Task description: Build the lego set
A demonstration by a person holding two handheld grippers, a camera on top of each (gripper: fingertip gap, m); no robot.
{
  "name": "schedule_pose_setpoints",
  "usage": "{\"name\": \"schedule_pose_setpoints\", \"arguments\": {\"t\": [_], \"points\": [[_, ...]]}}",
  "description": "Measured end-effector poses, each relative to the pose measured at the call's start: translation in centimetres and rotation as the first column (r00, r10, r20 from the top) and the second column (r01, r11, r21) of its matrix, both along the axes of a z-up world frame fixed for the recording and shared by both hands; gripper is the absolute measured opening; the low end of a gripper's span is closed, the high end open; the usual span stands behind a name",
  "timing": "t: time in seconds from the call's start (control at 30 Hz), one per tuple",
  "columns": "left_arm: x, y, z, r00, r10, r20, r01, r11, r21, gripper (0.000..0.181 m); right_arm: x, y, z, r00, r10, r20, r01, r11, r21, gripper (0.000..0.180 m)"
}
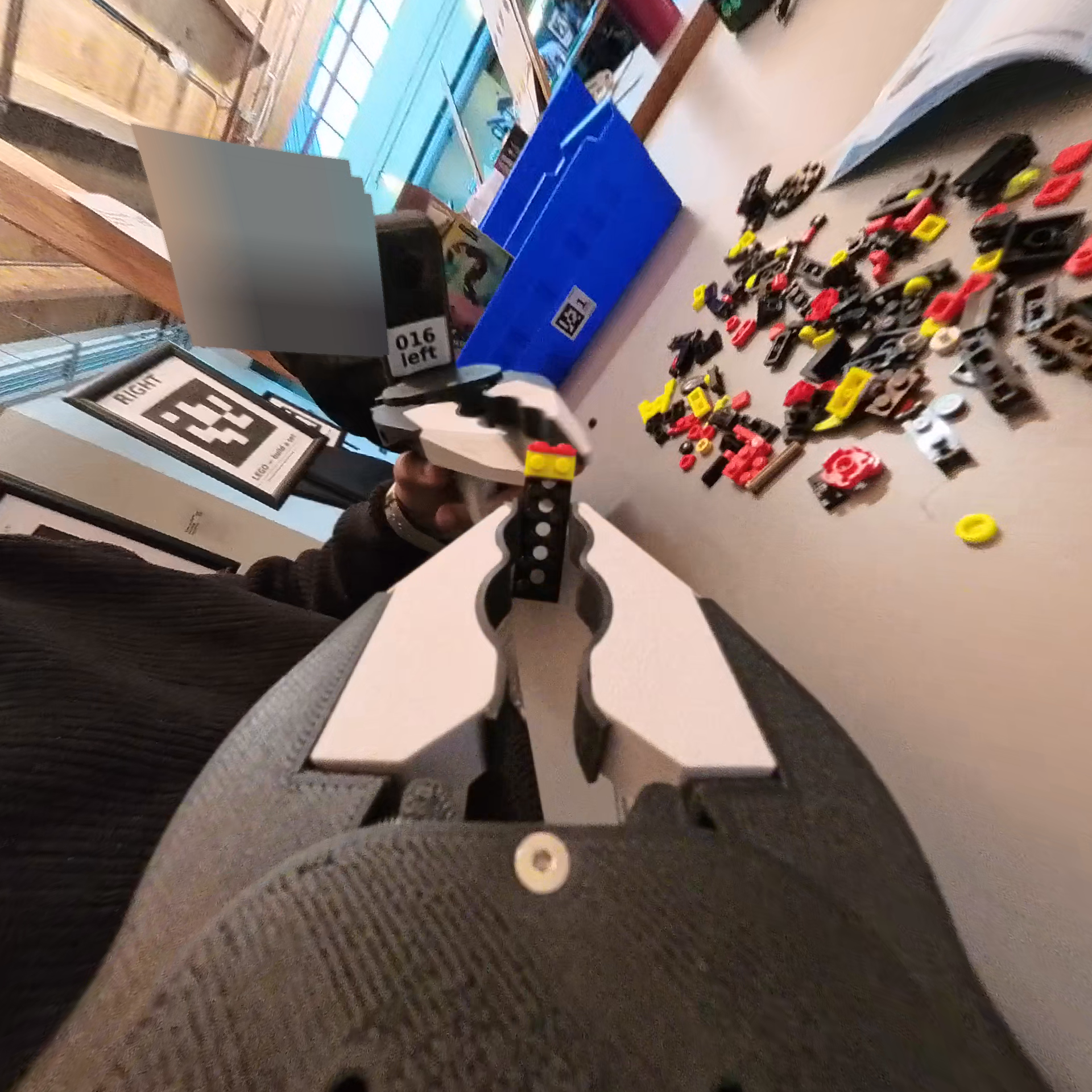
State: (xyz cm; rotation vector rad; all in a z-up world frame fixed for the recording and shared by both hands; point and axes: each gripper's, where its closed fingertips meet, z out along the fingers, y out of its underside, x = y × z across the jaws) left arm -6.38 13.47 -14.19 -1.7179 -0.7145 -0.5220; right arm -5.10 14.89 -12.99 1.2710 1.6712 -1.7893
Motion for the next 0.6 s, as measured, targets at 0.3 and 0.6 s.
{"name": "schedule_pose_setpoints", "arguments": {"t": [0.3,0.6], "points": [[2.4,1.7,2.8,0.997,-0.073,0.005,0.072,0.983,0.167,0.017,0.2,-0.3,2.4,1.0,0.007,-0.026,-0.011,0.99,-0.143,0.014],[1.4,1.7,4.1,0.996,0.022,0.088,-0.045,0.961,0.271,0.025,-1.2,-0.2,2.3,0.936,-0.081,-0.343,0.146,0.975,0.167,0.014]]}}
